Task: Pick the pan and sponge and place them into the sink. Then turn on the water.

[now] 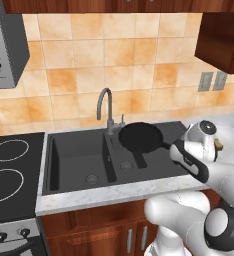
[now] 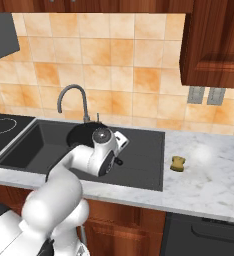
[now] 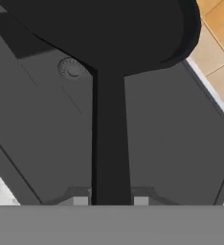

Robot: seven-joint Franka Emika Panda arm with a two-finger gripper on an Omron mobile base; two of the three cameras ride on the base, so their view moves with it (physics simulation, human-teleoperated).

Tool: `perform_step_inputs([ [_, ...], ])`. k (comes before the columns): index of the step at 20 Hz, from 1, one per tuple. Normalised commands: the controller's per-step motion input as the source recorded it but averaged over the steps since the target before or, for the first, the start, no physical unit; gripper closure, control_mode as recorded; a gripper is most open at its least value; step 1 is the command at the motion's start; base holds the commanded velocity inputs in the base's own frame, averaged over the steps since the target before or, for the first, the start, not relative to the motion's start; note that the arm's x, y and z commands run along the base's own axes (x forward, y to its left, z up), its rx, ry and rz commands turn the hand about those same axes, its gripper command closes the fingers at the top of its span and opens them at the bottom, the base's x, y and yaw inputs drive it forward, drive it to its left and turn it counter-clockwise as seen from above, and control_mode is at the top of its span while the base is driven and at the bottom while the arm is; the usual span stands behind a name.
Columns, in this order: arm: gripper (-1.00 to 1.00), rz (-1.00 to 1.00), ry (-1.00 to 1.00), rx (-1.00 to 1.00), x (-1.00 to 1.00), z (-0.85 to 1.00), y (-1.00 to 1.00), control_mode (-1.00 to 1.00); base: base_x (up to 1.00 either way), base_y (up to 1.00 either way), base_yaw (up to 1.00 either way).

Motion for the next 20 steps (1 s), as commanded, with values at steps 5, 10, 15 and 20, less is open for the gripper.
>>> perform_step_inputs([
  [5,1.00,0.08,0.05,0.00,0.00,0.00,0.53,-1.00,0.00,0.00,0.00],
  [10,1.00,0.06,0.05,-0.01,0.01,-0.05,0.47,-1.00,0.00,0.00,0.00],
  [15,1.00,0.04,0.06,-0.02,0.07,-0.12,0.42,-1.00,0.00,0.00,0.00],
  [20,1.00,0.01,0.06,0.00,0.09,-0.06,0.41,-1.00,0.00,0.00,0.00],
])
